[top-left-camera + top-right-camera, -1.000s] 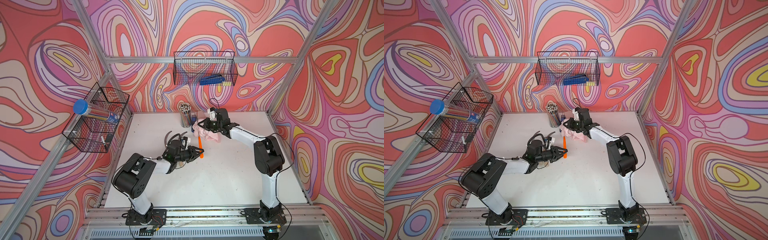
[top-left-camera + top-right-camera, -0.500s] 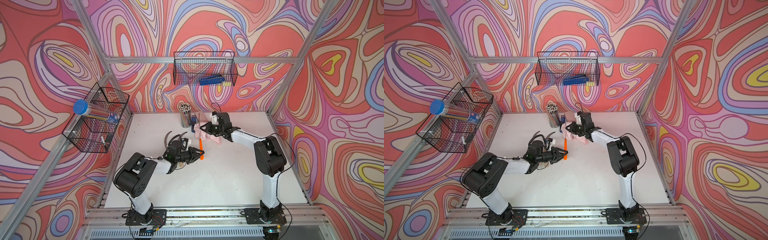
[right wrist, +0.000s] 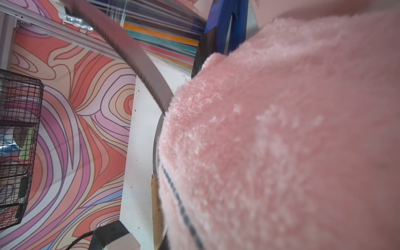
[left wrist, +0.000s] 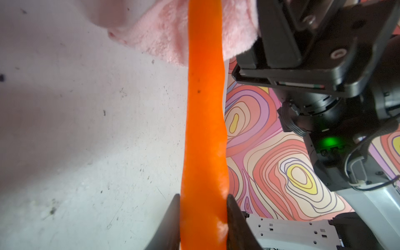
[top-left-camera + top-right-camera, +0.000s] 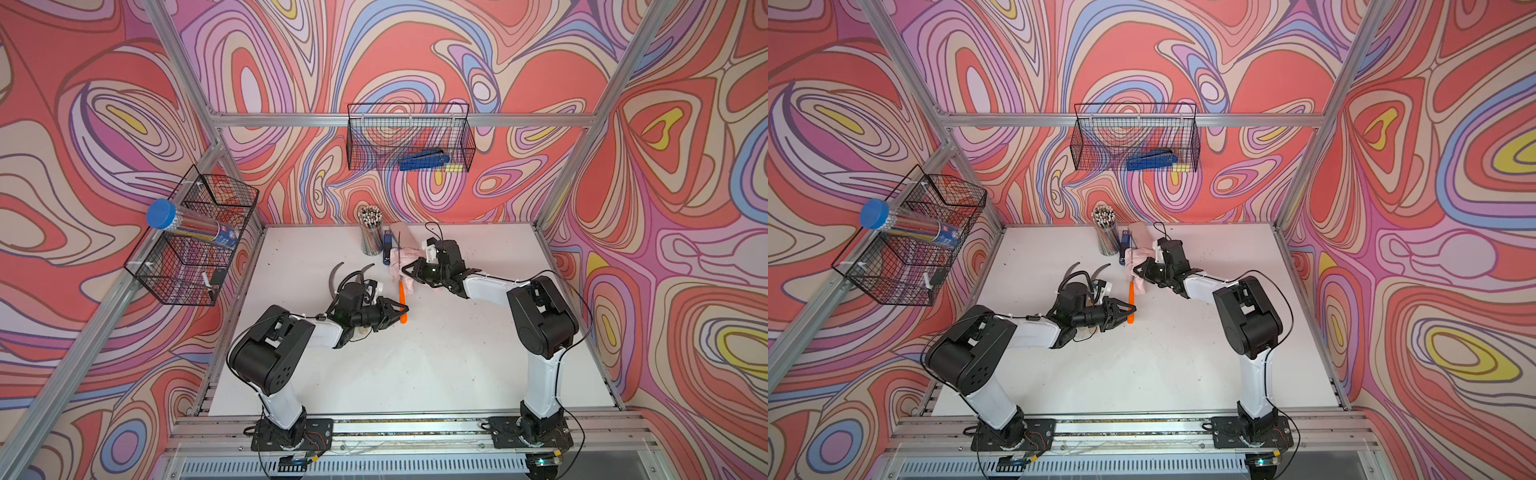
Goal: Wipe small sickles with rags
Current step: Wipe the small sickle.
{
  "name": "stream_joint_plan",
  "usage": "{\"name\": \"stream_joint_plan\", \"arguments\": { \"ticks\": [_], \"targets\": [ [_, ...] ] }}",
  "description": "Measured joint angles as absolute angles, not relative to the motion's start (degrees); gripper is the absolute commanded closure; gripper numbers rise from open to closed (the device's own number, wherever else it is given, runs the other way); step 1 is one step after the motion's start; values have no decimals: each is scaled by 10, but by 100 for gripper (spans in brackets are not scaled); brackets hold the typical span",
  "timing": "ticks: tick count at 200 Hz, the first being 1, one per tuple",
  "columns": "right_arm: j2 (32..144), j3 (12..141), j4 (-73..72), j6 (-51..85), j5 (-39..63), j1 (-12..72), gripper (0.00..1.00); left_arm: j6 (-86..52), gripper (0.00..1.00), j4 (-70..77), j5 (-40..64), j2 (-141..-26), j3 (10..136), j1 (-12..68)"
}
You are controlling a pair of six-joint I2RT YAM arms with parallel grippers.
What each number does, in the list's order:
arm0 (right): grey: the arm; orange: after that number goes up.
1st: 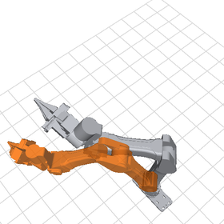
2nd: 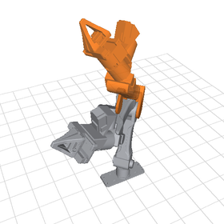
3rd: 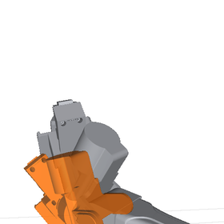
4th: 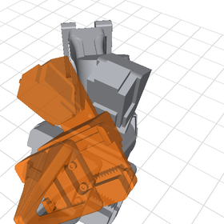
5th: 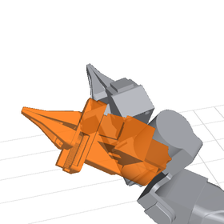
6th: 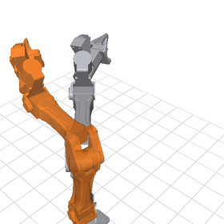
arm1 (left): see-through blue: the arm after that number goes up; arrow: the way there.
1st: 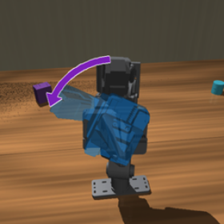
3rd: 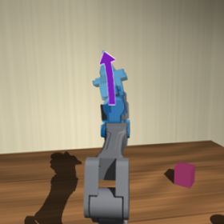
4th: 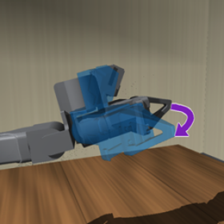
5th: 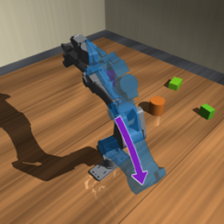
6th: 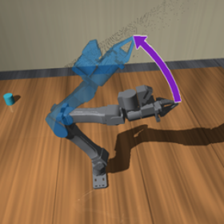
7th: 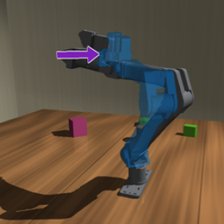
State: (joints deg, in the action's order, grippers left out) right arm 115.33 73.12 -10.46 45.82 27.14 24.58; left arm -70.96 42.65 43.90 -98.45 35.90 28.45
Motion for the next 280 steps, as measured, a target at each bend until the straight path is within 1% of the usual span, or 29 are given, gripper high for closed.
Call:
{"name": "stream_joint_plan", "arguments": {
  "ticks": [87, 126, 148, 187, 220, 249, 280],
  "targets": [
    [1239, 949, 55, 419, 276, 242, 100, -714, 100, 461, 394, -985, 361, 273],
    [1235, 982, 98, 393, 272, 234, 100, -712, 100, 475, 390, -985, 368, 270],
    [1211, 937, 74, 391, 263, 230, 100, -712, 100, 479, 408, -985, 364, 264],
    [1131, 762, -13, 413, 240, 218, 100, -712, 100, 474, 441, -990, 348, 247],
    [1065, 653, -55, 427, 220, 220, 100, -706, 100, 451, 445, -984, 344, 231],
    [1035, 627, -68, 434, 210, 225, 100, -699, 100, 435, 446, -964, 344, 232],
    [1053, 649, -73, 430, 223, 225, 100, -691, 100, 429, 445, -949, 344, 243]
  ]
}}
